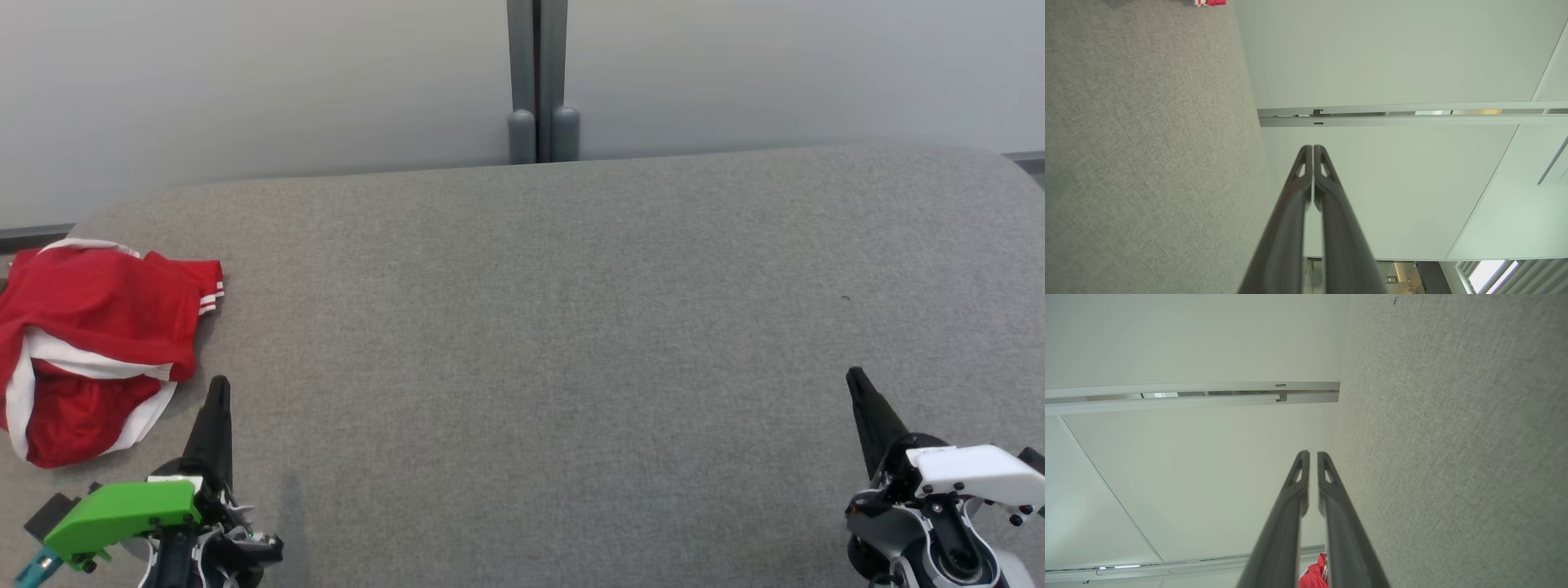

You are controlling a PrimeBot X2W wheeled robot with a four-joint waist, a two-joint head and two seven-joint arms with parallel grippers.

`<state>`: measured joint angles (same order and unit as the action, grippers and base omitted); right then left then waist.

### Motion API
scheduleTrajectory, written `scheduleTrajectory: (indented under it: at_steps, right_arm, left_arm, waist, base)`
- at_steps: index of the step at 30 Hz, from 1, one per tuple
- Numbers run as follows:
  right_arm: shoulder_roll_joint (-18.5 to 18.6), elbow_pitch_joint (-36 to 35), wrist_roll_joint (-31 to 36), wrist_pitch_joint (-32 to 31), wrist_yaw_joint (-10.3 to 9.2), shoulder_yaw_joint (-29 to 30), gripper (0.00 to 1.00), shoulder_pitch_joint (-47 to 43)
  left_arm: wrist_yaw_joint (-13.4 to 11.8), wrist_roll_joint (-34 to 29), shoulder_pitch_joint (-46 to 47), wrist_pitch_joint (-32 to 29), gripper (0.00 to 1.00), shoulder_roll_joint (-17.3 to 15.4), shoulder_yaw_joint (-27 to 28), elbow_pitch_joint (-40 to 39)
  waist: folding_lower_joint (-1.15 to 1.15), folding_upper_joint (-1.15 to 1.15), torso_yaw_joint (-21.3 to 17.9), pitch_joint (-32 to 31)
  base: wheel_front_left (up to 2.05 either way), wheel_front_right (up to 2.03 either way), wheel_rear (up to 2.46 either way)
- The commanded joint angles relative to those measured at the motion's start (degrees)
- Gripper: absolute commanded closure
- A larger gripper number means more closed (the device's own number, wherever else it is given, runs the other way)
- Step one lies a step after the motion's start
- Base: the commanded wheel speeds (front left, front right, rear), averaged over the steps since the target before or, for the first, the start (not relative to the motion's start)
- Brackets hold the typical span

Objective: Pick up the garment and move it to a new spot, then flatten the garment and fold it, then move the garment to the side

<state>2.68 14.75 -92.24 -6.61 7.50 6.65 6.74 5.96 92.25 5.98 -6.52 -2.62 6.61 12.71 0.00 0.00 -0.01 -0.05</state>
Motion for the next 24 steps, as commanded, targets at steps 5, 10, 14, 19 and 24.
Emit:
scheduleTrajectory:
  at_steps: [5, 10, 14, 19, 24]
  right_arm:
    - [-0.52, 1.54, 0.32, 0.33, -0.02, -0.25, 0.0, -1.57]
    - [-0.02, 0.9, 3.2, 1.86, -0.02, -0.85, 0.0, -1.65]
    - [0.31, 0.36, 8.12, 2.98, -0.02, -1.13, 0.0, -1.54]
    - [0.32, -0.1, 14.89, 4.29, -0.02, -1.34, 0.0, -1.43]
    - [0.39, 0.2, 21.19, 5.58, -0.02, -2.22, 0.0, -1.44]
  left_arm:
    - [0.02, -0.19, -1.3, 0.34, 0.0, 0.4, -0.19, 2.07]
    - [0.13, -2.98, -1.1, 1.87, 0.0, -0.21, -1.01, 2.53]
    - [0.22, -8.68, -0.9, 2.98, 0.0, -0.4, -1.16, 2.22]
    - [0.32, -15.92, -0.87, 4.28, 0.0, -0.49, -2.1, 1.99]
    - [0.42, -22.89, -0.73, 5.56, 0.0, -0.83, -3.58, 1.98]
  waist:
    - [0.0, 0.0, 0.0, 0.03]
    - [0.0, 0.0, 0.02, 0.13]
    - [0.0, 0.0, 0.08, 0.25]
    - [0.0, 0.0, 0.18, 0.33]
    - [0.0, 0.0, 0.33, 0.36]
  base:
    - [0.0, 0.0, 0.0]
    - [0.0, 0.0, 0.0]
    - [0.0, 0.0, 0.0]
    - [0.0, 0.0, 0.0]
    - [0.0, 0.0, 0.0]
